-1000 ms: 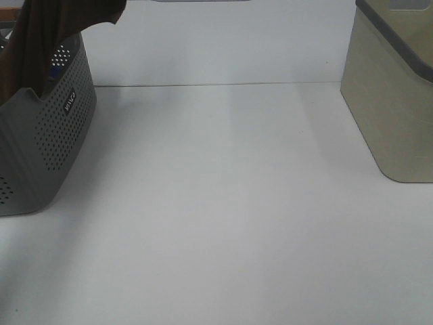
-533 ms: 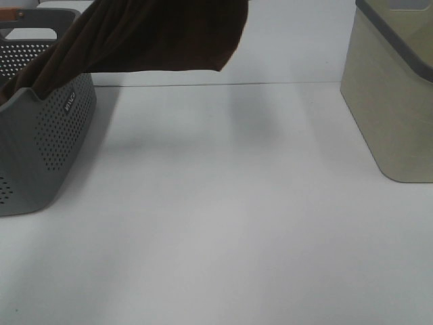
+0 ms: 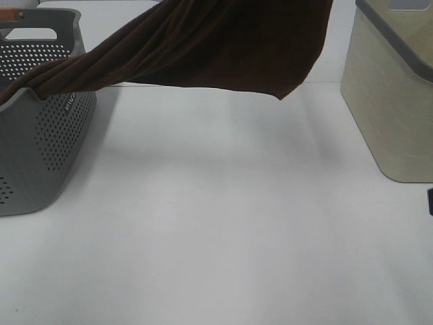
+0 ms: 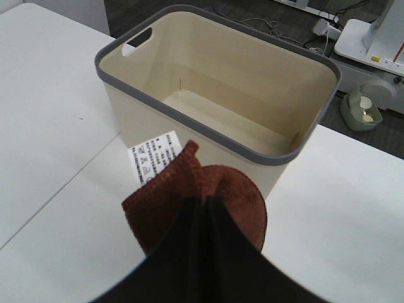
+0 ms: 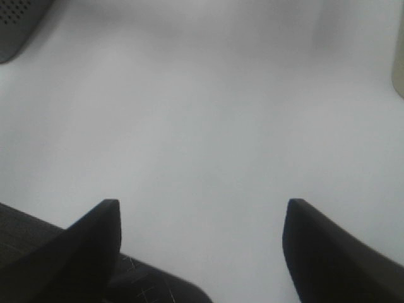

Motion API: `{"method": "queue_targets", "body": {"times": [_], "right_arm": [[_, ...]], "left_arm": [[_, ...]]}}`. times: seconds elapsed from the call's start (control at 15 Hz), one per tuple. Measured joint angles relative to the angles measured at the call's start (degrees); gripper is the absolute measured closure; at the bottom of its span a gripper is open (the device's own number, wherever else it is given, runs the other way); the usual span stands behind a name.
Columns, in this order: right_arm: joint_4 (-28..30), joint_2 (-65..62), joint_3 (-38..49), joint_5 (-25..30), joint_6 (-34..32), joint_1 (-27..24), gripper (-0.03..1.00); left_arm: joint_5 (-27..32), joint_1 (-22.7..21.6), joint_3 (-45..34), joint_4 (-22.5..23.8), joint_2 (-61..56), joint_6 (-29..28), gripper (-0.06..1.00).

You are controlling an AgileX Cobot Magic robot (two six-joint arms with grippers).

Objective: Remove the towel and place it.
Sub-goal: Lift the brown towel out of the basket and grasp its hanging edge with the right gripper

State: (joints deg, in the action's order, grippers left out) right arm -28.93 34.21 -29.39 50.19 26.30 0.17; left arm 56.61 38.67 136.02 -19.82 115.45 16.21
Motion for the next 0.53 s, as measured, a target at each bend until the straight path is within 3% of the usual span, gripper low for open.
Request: {"method": "queue_targets", "body": {"times": [0.27, 0.33, 0.4, 0.47, 0.53], "right_arm": [[-22.6, 12.9, 0.0, -11.6, 30.0, 0.0, 0.28], [-35.6, 19.5, 0.0, -13.8, 47.5, 0.0, 0.28], [-42.6, 23.3, 0.0, -13.9, 56.3, 0.0, 0.28], [-48.4, 26.9, 0.0, -14.0, 63.7, 0.0, 0.28], [-51.5, 28.2, 0.0, -14.0, 66.7, 0.0, 0.28]], "left_arm": [[3.1, 2.1, 0.0, -1.6, 0.0, 0.7, 0.94], [3.6, 2.1, 0.0, -4.5, 0.0, 1.7, 0.94], [3.6, 2.1, 0.0, -5.4, 0.0, 2.4, 0.94], [3.6, 2.1, 0.0, -6.2, 0.0, 2.8, 0.94], [3.6, 2.1, 0.0, -6.5, 0.0, 2.8, 0.94]]}}
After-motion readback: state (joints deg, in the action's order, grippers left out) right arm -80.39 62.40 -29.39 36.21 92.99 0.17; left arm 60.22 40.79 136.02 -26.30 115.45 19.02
